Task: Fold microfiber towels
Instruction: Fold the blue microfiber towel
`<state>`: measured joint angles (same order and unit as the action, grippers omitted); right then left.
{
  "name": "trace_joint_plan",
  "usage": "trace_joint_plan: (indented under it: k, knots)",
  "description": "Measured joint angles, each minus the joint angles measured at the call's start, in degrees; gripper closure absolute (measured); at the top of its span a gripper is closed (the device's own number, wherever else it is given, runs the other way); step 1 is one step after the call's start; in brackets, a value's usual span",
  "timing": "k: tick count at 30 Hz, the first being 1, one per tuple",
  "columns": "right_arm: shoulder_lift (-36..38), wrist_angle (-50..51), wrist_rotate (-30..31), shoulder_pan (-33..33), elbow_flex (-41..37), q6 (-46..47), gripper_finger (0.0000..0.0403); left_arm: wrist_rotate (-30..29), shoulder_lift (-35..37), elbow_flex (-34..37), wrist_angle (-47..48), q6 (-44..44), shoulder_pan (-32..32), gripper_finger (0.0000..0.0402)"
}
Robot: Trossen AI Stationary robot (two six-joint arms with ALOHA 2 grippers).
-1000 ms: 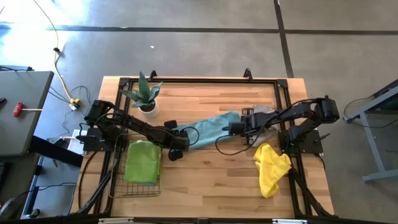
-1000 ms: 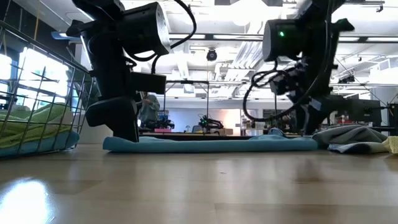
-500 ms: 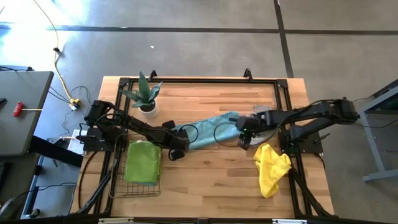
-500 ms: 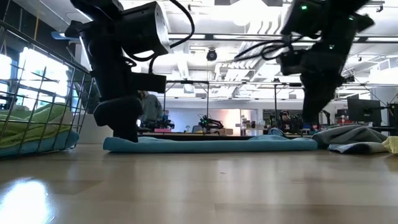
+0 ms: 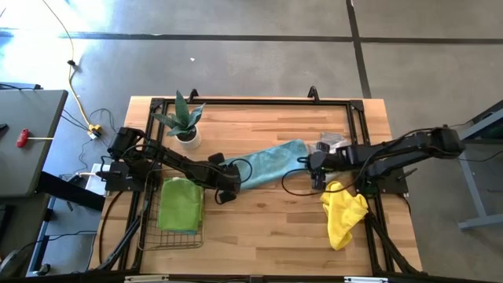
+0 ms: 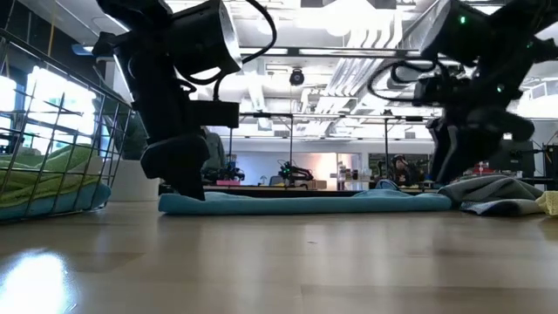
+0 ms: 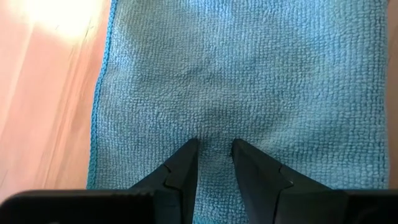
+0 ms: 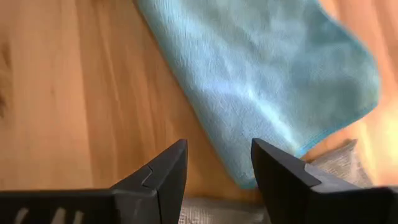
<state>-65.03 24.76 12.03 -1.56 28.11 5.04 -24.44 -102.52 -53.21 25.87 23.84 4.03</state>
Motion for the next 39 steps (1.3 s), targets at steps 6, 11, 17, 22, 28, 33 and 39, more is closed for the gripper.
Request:
trace_joint_plan:
  k: [6,11,17,22,28,33,39]
  knots:
    - [-4.5,0.3,4.8,0.0,-1.9,-2.5,0.0231,0.0,0.0,0.0,0.0,0.0,0.0,0.0308]
    - [-7.7,-1.6,9.6,0.0,-1.9,-6.0,0.0231,0.0,0.1,0.0,0.0,0.1,0.0,0.0308]
    - [-11.5,-5.1,10.4,0.0,-1.7,-9.8,0.0231,0.1,0.1,-0.1,-0.2,0.2,0.0,0.0308]
    - [-12.8,-6.1,10.7,0.0,-1.6,-9.9,0.0244,0.4,0.1,-0.1,-0.2,0.2,0.0,0.0308]
    - [-12.9,-6.2,10.2,-0.1,-1.7,-10.0,0.0336,0.8,0.2,-0.1,-0.2,0.2,0.0,0.0308]
    - [-13.1,-4.8,10.1,0.0,-1.1,-12.0,0.0394,0.8,0.2,-0.1,-0.2,1.9,0.0,0.0308]
    - [-13.1,4.9,16.7,0.1,4.9,-16.3,0.0399,0.7,0.9,-1.9,-0.2,4.9,0.1,0.0313]
